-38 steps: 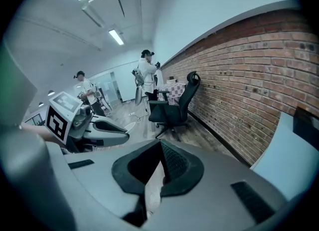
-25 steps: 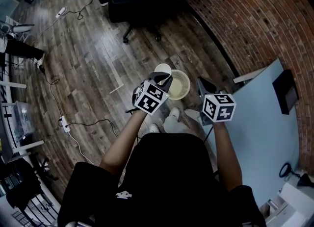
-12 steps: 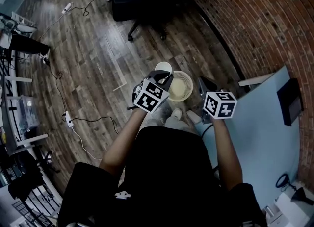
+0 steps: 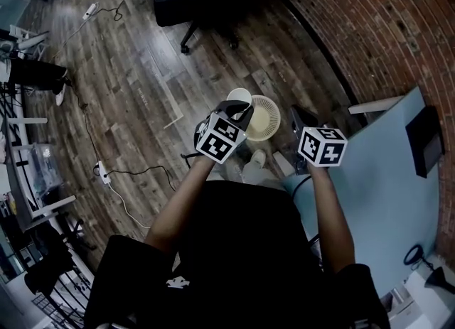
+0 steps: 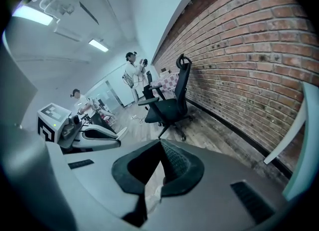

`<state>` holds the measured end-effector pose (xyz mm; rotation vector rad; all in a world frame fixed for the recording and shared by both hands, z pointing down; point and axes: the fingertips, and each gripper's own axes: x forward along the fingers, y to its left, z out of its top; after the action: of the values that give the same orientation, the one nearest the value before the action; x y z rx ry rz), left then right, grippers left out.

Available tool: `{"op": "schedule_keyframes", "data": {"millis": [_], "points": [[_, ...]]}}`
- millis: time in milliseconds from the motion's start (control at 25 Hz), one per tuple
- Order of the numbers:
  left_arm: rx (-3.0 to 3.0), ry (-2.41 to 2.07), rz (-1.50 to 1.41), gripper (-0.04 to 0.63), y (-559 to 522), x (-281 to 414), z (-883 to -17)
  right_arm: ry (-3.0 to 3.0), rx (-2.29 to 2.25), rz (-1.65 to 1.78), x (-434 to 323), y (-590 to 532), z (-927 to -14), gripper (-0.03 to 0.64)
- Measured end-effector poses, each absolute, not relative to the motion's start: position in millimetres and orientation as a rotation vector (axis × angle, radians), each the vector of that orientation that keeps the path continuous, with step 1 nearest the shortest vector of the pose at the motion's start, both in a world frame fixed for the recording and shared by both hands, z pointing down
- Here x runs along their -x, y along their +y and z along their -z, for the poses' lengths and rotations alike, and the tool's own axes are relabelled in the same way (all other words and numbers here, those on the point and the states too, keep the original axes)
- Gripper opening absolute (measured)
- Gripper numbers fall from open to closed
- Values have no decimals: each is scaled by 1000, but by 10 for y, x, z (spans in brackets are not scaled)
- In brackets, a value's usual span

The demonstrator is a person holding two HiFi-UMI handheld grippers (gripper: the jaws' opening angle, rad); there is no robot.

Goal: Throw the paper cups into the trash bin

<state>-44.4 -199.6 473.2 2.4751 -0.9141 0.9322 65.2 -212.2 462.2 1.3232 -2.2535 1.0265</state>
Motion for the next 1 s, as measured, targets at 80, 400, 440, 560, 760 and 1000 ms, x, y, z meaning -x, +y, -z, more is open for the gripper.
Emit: {"op": "schedule_keyframes", "data": {"millis": [80,400,440,560,760,1000], "points": [[-2482,-878,-940,29,-2034,436,-4815,-2237,-1346,-1045,-666,-2157,-4668,3],[-2534,-689,-1002,29,-2324,547,-4894,-2145,-1506,-1126,-608,-2306,-4781,3],[-2541,-659,-1008,29,-2375,561,-4916,-2127,-1531,-1135,-604,-2338,-4794,3],[-2568,-548,-1016,29,-2523,570,-5003,-2060,-1613,-1167,-605,-2392,-4840,3],[-2625,-320,-1082,29,-2612,533,-5118,-1921,-1756,-1232,-597,-2338,-4966,3],[-2644,-60,-1153,29,-2459,502,-5413,-1782,-1866,-1305,-490,-2148,-5258,3]]}}
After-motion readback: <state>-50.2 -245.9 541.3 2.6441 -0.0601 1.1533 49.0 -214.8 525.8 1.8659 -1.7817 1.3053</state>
